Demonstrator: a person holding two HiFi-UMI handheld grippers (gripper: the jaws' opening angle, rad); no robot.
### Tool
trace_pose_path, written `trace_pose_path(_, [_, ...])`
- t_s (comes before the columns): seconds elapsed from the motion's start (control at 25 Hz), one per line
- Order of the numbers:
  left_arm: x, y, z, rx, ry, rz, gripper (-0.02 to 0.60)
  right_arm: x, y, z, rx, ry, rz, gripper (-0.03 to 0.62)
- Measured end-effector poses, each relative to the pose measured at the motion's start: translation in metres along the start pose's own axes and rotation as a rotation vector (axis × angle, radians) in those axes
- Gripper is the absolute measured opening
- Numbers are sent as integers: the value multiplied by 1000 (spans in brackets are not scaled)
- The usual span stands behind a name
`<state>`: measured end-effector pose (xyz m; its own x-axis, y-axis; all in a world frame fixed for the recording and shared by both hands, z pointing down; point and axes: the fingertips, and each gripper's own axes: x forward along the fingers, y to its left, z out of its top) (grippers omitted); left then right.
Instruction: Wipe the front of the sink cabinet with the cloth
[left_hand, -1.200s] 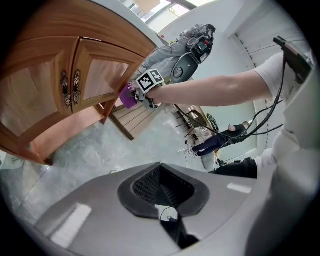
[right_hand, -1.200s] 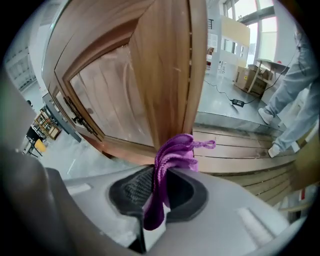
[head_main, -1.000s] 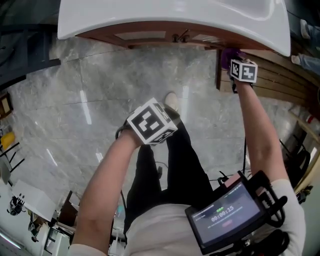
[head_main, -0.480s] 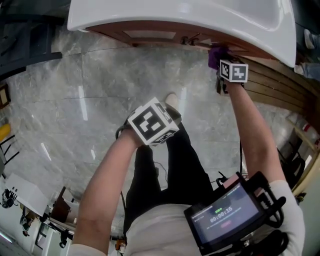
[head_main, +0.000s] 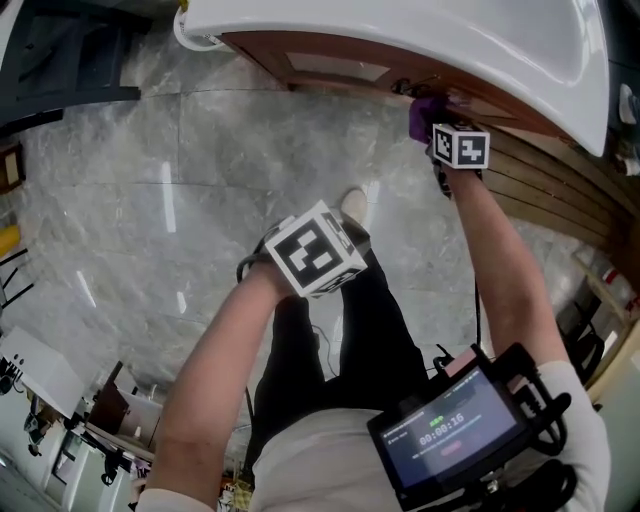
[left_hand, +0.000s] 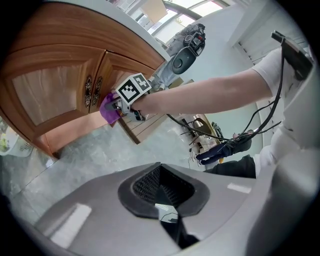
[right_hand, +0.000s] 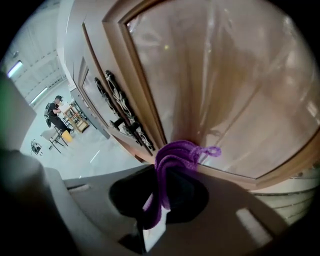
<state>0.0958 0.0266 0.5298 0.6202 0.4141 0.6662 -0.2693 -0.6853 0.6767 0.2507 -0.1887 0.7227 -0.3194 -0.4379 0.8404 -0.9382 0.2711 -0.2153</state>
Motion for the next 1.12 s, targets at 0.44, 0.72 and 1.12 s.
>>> trace_pose_path(0.44, [-23,-5,-22,-12,-56,26,7,24,67,14,20,-5,76,55])
trace_pose_path(0.72, [-38,19,-39,-51,-97,53,8,60,107,26,-36,24,114,55])
trace_pose_path(1.12, [-68,24,-77,-109,-164,74,8,92,200,52,-153,38,195,55])
